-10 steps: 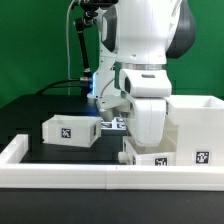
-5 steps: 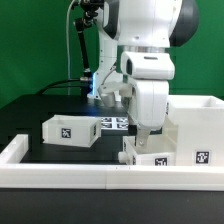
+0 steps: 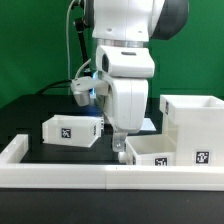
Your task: Assemble drawer
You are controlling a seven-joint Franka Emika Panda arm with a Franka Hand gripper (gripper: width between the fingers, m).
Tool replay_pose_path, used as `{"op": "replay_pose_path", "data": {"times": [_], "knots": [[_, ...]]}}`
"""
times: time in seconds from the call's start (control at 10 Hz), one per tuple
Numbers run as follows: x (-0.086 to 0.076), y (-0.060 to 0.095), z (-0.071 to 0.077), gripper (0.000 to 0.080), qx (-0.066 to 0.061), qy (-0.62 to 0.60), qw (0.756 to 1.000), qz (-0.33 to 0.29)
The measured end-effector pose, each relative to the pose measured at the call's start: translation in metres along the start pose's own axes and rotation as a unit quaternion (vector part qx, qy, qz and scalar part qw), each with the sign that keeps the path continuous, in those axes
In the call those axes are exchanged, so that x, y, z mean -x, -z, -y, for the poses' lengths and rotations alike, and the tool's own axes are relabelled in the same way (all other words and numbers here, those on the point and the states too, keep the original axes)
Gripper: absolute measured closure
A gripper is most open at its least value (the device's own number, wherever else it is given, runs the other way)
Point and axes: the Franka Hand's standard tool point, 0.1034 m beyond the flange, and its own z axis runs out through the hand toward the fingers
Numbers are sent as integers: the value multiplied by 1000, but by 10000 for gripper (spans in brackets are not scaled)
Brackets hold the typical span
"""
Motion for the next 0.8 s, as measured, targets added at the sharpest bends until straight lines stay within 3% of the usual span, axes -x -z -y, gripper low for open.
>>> {"op": "replay_pose_path", "data": {"times": [0.3, 0.5, 0.8], "knots": [[4, -3, 3, 151, -2, -1, 1000, -2], [13, -13, 14, 151, -7, 11, 999, -48], [15, -19, 16, 151, -20, 6, 995, -98]]}}
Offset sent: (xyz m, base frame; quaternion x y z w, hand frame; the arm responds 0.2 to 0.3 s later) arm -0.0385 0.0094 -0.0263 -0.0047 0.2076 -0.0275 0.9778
